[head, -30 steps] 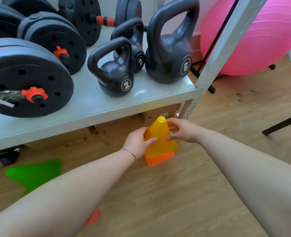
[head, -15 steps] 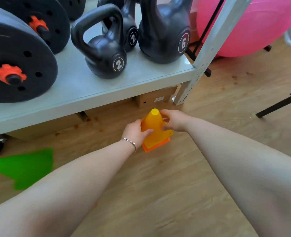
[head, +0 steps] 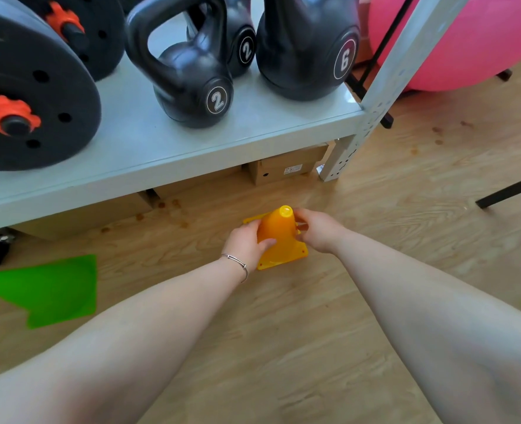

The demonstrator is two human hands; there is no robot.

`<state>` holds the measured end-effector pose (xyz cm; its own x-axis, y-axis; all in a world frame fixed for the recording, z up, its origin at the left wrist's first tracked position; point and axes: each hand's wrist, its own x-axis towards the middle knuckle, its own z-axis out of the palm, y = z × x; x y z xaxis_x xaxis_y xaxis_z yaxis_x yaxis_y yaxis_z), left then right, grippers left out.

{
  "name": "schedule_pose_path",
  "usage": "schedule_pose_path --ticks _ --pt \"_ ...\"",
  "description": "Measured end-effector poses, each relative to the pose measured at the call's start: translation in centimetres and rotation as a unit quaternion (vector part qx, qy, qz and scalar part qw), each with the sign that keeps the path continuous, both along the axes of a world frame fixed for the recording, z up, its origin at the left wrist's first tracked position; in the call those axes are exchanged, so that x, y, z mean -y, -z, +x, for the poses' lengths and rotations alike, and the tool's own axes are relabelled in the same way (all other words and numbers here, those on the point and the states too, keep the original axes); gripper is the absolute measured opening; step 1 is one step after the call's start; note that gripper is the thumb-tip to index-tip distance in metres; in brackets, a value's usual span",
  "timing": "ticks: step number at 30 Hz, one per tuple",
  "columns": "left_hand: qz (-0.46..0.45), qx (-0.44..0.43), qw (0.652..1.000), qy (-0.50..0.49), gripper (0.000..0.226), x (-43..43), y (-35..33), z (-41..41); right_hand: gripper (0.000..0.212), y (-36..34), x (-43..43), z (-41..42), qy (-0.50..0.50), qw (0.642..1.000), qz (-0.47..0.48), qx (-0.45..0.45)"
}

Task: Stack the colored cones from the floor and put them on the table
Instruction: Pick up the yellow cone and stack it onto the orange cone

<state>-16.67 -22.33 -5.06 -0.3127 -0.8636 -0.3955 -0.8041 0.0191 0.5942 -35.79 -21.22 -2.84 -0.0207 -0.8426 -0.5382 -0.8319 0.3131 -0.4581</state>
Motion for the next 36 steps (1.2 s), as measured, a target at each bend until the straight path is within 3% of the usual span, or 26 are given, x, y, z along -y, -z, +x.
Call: schedule_pose_path --ticks 8,18,31,36 --pt "0.005 -0.007 1.000 0.017 0.063 -1.0 0.3 2.2 0.072 0.3 -2.4 1.4 0.042 0.998 -0.011 0.055" --pt "0.013 -0.043 0.998 -0.038 0.065 -5.9 0.9 7.1 0.075 0.9 -6.1 5.2 0.033 0.992 -0.003 0.125" --pt "0.029 -0.048 0.996 -0.065 0.066 -7.1 0.8 8.4 0.079 1.5 -6.7 7.2 0.004 0.996 -0.010 0.093" --pt "0.021 0.021 0.999 -0.012 0.066 -7.0 0.3 8.4 0.070 1.0 -6.2 7.4 -0.068 0.997 -0.023 -0.001"
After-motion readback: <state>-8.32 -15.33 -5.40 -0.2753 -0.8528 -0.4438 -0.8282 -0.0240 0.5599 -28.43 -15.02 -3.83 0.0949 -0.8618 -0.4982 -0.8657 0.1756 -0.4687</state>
